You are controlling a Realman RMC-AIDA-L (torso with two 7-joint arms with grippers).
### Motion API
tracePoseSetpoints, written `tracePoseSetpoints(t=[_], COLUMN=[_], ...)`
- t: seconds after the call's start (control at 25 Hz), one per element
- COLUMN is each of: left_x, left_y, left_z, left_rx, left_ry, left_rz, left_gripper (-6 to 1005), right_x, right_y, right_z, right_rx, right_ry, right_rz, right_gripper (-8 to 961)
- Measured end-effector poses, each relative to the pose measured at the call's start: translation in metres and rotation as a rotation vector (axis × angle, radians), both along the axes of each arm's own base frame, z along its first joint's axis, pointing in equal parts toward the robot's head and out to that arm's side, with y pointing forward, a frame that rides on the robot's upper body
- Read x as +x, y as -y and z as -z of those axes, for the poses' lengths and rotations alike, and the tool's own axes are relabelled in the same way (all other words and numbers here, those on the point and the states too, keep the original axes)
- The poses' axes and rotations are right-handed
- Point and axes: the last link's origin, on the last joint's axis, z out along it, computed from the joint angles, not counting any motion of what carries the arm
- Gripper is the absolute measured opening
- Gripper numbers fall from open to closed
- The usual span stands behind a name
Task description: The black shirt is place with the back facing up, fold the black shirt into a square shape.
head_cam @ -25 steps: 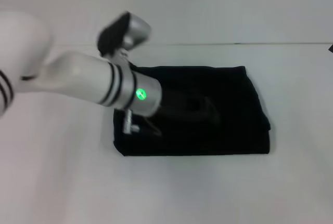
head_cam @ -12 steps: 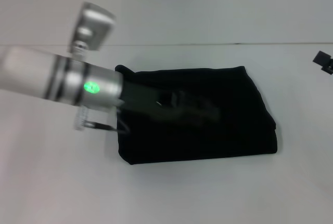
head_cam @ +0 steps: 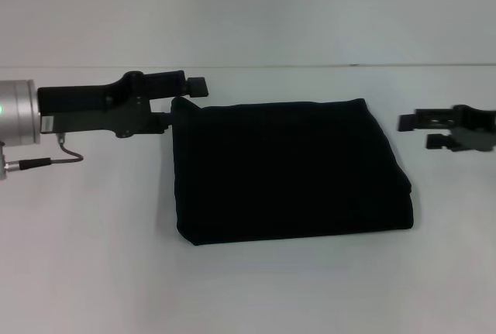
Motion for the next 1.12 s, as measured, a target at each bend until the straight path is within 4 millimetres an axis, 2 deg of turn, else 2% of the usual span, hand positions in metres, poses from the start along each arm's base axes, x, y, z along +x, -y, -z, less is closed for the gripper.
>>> tracePoseSetpoints(t=[0.16,0.2,0.24,0.52,0.72,0.92,1.12], left_x=[-0.006,-0.006,-0.007,-0.006,-0.007,-0.004,-0.004], left_y=[0.0,0.0,0.0,-0.002,-0.005,-0.005,-0.005], left_z=[-0.004,-0.004,-0.004,-0.006,-0.005,-0.001,0.0], left_rx=[0.033,0.037,0.041,0.067,0.089,0.09,0.095], left_ry=[-0.008,-0.009,-0.009,0.002,-0.005,-0.003,0.002], left_rz=[-0.01,-0.009,-0.008,-0.005,-0.009,0.0,0.007], left_gripper=[816,816,815,814,812,811,811], right_x=[-0.041,-0.041,-0.051,-0.058,-0.06,-0.066,-0.062], right_y=[-0.025,-0.025,-0.031,-0.037,-0.033,-0.028,-0.025], right_z=[0.024,0.024,0.035,0.061,0.078,0.09,0.097], right_rx=[-0.091,-0.091,-0.108,-0.124,-0.132,-0.131,-0.127], right_ry=[0.138,0.138,0.193,0.302,0.283,0.21,0.207], right_rz=[-0.06,-0.06,-0.058,-0.028,-0.024,-0.005,0.016], right_gripper=[917,914,911,821,756,509,465])
